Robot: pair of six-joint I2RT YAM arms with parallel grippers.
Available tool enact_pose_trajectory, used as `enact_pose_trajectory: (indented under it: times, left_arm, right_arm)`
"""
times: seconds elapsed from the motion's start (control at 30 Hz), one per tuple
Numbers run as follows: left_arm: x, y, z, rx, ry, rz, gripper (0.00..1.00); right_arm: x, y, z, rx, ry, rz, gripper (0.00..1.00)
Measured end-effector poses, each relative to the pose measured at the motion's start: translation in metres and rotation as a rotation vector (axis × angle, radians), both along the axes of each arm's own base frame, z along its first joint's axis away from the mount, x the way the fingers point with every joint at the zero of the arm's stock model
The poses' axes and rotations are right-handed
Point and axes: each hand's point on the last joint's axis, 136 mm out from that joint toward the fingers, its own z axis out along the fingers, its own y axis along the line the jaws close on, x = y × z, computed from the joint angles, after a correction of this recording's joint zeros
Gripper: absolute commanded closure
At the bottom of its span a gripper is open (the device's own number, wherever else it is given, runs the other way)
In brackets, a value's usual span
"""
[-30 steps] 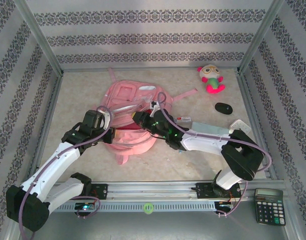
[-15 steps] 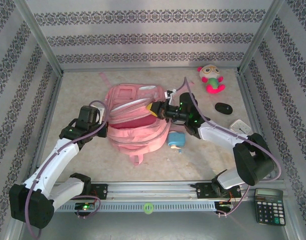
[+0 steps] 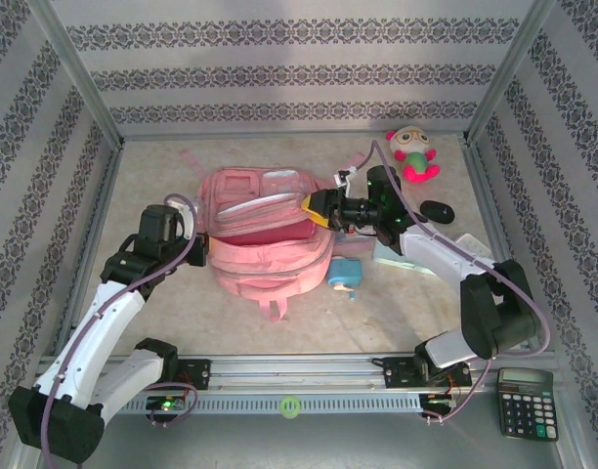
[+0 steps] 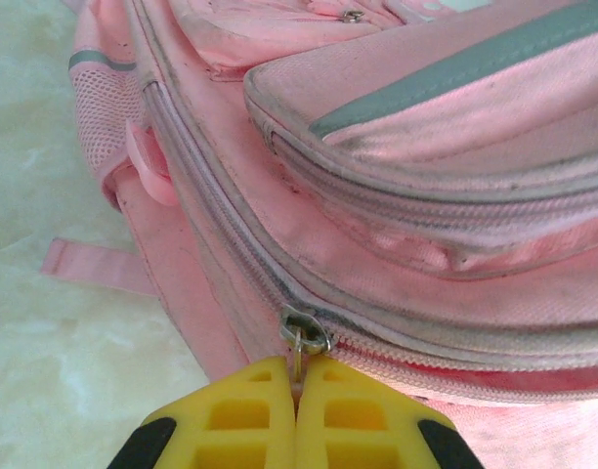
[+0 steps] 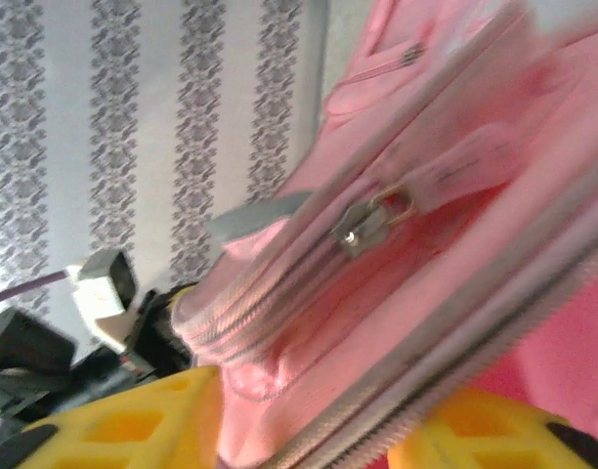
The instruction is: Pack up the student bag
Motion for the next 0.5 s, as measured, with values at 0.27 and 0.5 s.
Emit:
enact_pose_trajectory:
  times: [0.27,0.5]
  left_arm:
    - [-0.004,-0.007,0.003,-0.027,0.031,-0.033,1.00]
    - [-0.014,-0.018,0.003,-0.068,0.057,-0.099,1.00]
  right_arm:
    - [-0.017,-0.039,0.024,-0.446,-0.327,-0.108,0.35]
    - [-0.063,0.007,0.064,-0.711,-0.822,0.165,0.30]
